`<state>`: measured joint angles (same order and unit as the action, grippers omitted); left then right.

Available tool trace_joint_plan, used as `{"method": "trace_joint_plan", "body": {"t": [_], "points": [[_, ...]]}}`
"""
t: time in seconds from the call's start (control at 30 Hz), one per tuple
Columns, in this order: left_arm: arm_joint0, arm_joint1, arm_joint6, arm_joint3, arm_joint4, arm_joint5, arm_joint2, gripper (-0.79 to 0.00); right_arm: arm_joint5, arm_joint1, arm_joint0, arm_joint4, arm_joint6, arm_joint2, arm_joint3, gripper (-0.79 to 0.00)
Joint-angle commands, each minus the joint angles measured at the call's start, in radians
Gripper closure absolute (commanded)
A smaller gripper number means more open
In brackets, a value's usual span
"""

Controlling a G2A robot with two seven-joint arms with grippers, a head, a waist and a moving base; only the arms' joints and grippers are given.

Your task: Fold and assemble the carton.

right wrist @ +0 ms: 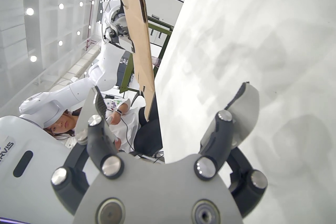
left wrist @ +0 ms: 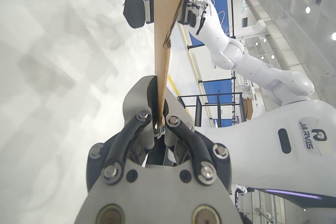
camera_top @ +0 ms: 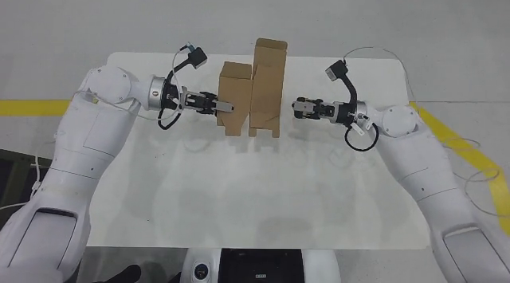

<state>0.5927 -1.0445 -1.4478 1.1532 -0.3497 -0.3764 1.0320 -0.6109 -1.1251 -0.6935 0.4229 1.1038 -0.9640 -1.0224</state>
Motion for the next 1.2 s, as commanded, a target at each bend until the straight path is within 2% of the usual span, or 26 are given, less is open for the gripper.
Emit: {"method": "trace_joint_plan", "body": {"t": [0.0, 0.2, 0.43, 0.8, 0.83, 0.87, 0.9, 0.93, 1.17], "points": [[-0.001, 0.006, -0.021, 0.009, -0.012, 0.025, -0.01, 0.0, 0.004, 0.007, -0.006, -0.006, 0.021, -0.016, -0.008, -0.785], [0.002, 0.03, -0.086, 0.042, -0.075, 0.09, -0.052, 0.0, 0.008, 0.02, -0.022, 0.019, 0.109, -0.041, -0.022, -0.785], [0.018, 0.055, -0.088, 0.071, -0.137, 0.092, -0.131, 0.0, 0.029, 0.022, -0.039, 0.077, 0.135, -0.029, -0.067, -0.785], [-0.009, 0.082, -0.088, 0.118, -0.228, 0.092, -0.237, 0.0, 0.04, 0.018, -0.049, 0.147, 0.146, 0.023, -0.121, -0.776], [-0.01, 0.084, -0.088, 0.121, -0.232, 0.092, -0.243, 0.0, 0.041, 0.018, -0.048, 0.152, 0.147, 0.027, -0.124, -0.708], [-0.013, 0.087, -0.088, 0.123, -0.236, 0.092, -0.249, 0.0, 0.042, 0.019, -0.047, 0.153, 0.147, 0.031, -0.127, -0.588], [-0.015, 0.089, -0.088, 0.124, -0.239, 0.092, -0.253, 0.0, 0.043, 0.02, -0.045, 0.154, 0.148, 0.034, -0.13, -0.539], [-0.016, 0.09, -0.088, 0.126, -0.245, 0.092, -0.258, 0.0, 0.043, 0.02, -0.044, 0.155, 0.149, 0.037, -0.132, -0.431], [-0.029, 0.101, -0.088, 0.13, -0.263, 0.091, -0.278, 0.0, 0.058, 0.029, -0.037, 0.163, 0.163, 0.059, -0.153, -0.154]]}}
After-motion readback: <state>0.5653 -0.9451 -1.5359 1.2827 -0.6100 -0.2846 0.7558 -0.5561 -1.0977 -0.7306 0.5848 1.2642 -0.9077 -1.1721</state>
